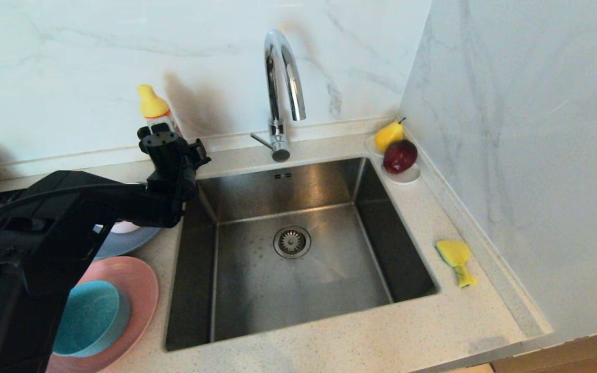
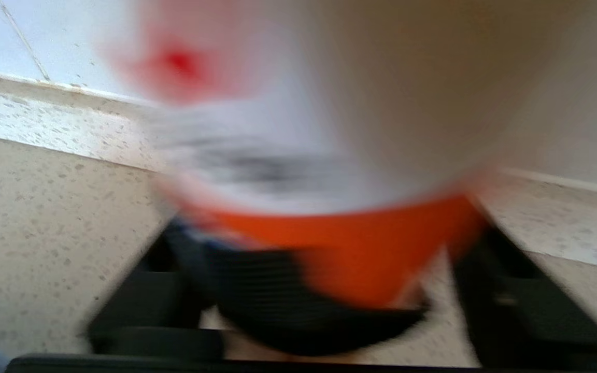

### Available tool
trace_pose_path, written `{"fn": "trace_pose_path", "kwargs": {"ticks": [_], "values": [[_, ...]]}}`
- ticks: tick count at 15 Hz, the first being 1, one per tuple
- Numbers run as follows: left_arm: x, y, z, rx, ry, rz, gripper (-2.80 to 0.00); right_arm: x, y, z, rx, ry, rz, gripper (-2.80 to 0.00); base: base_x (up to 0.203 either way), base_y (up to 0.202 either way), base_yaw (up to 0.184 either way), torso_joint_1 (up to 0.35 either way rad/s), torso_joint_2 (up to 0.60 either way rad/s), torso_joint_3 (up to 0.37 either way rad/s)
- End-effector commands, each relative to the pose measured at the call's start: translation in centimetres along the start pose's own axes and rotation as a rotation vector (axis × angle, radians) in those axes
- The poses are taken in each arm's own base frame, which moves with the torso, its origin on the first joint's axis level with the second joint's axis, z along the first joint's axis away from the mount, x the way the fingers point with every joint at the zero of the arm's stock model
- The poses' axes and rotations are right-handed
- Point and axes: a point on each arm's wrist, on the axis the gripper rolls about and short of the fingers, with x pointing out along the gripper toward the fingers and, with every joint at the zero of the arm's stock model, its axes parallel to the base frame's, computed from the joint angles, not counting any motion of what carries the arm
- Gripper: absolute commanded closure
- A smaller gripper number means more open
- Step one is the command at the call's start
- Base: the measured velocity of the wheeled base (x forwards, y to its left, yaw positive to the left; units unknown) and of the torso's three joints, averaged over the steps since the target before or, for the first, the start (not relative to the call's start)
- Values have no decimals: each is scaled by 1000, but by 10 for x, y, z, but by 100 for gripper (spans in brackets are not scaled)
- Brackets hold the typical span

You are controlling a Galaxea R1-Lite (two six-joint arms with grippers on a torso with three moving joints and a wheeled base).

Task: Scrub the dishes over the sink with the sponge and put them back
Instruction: Grab the dish soap

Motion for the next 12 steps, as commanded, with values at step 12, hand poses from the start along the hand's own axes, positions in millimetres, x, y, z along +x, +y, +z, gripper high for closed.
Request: {"fn": "trace_pose_path", "kwargs": {"ticks": [12], "values": [[-9,-2,49,-69,-113,52,0,0,0,0,-1,-2,1,0,0,0,0,0,0,0]]}}
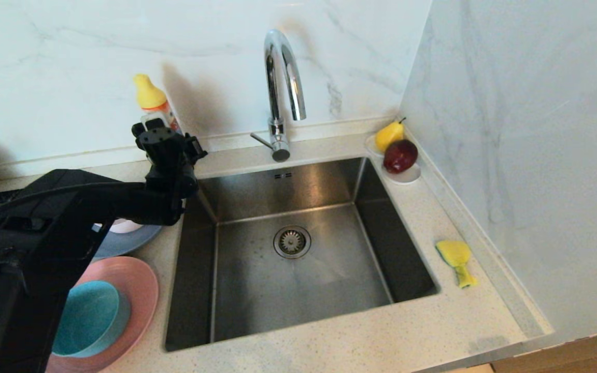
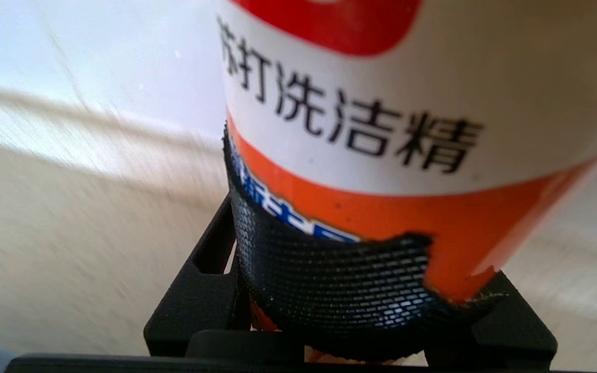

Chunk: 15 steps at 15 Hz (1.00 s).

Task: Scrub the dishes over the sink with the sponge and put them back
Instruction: Grab the dish soap, then squeeze it onto the sponge

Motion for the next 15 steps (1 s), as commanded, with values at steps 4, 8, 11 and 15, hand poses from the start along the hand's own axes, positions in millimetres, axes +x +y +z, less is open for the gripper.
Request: {"fn": "trace_pose_path", "kwargs": {"ticks": [4,8,11,15], "values": [[-23,2,93,-66,-107,7,0,0,0,0,0,-2,1,0,0,0,0,0,0,0],[-56,15,153,-69,-115,-8,0,0,0,0,0,-1,1,0,0,0,0,0,0,0],[-87,28,201,-43,-69,-60,0,0,0,0,0,0,1,0,0,0,0,0,0,0],[-137,33,256,-16,-36,-166,0,0,0,0,0,-1,1,0,0,0,0,0,0,0]]}}
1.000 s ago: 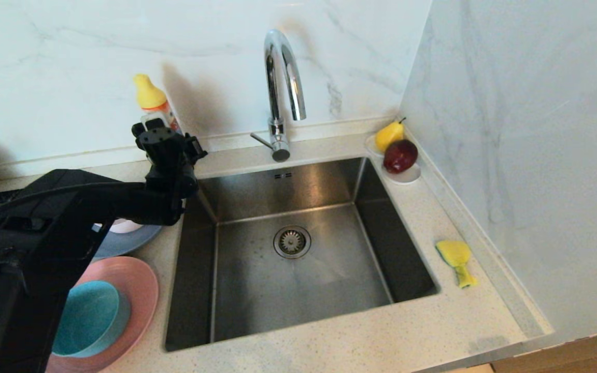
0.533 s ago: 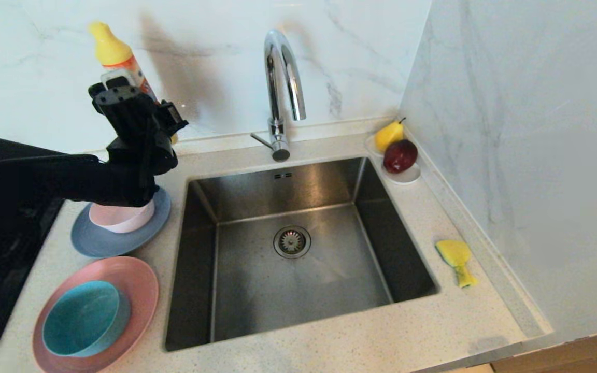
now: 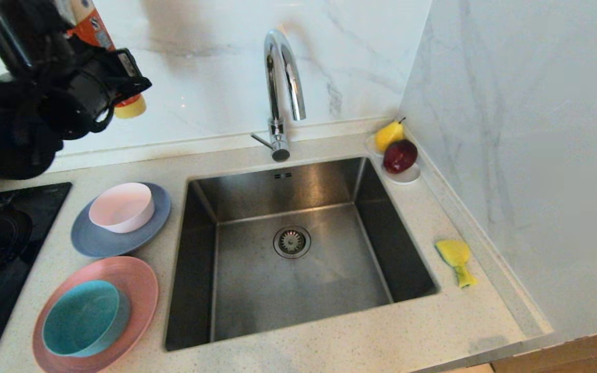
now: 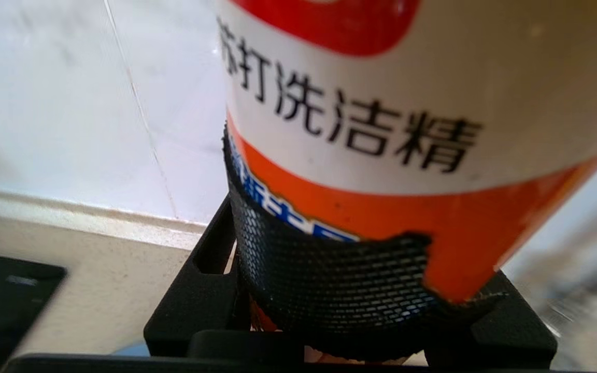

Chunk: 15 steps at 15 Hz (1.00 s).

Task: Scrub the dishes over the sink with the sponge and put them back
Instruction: Squeeze it onto the sponge

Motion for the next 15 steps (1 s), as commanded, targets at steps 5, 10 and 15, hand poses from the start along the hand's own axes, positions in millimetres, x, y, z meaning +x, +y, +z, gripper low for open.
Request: {"fn": "trace_pose_path", "kwargs": {"ticks": [5,10,15], "values": [[-94,0,52,78,-16,-285,0,0,0,0,0,0,2,0,0,0,0,0,0,0],[-139,-5,55,85,-1,-611,0,0,0,0,0,-2,2,0,0,0,0,0,0,0],[-159,-11,58,153,-6,-728,0,0,0,0,0,-2,2,0,0,0,0,0,0,0]]}}
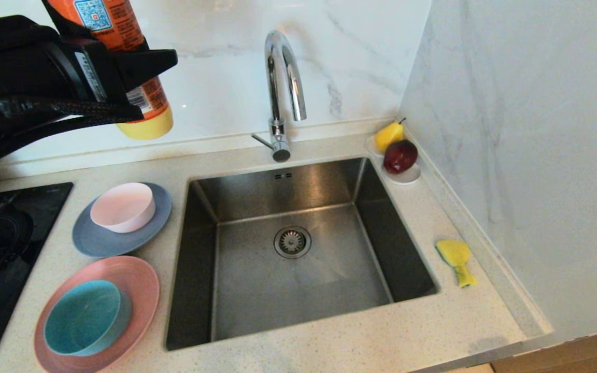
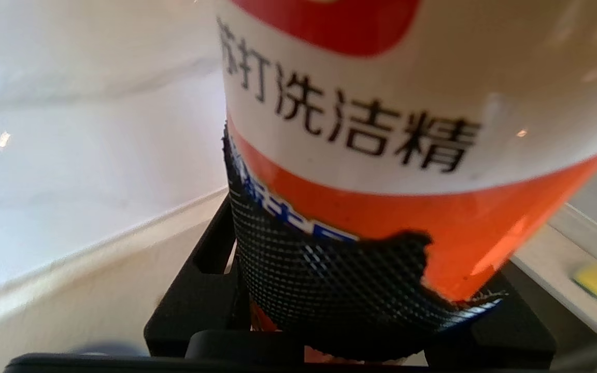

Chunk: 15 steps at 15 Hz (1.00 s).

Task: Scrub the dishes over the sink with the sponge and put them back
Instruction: Squeeze it onto the sponge

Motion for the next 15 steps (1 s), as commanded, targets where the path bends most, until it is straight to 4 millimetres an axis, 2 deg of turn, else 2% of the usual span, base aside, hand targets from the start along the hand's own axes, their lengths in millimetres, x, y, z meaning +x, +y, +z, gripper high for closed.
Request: {"fn": "trace_pose_path", "kwargs": {"ticks": [1,4,7,10,15], "values": [[-5,-8,11,19,-39,-45,0,0,0,0,0,0,2,0,0,0,0,0,0,0],[-7,-23,16,42,-44,-125,0,0,0,0,0,0,2,0,0,0,0,0,0,0],[-1,-28,19,91,-56,-147,0,0,0,0,0,-2,2,0,0,0,0,0,0,0],[13,-31,16,107,-45,-152,0,0,0,0,0,-2,2,0,0,0,0,0,0,0],[35,-51,23,138,-76,-205,0,0,0,0,0,-2,2,0,0,0,0,0,0,0]]}}
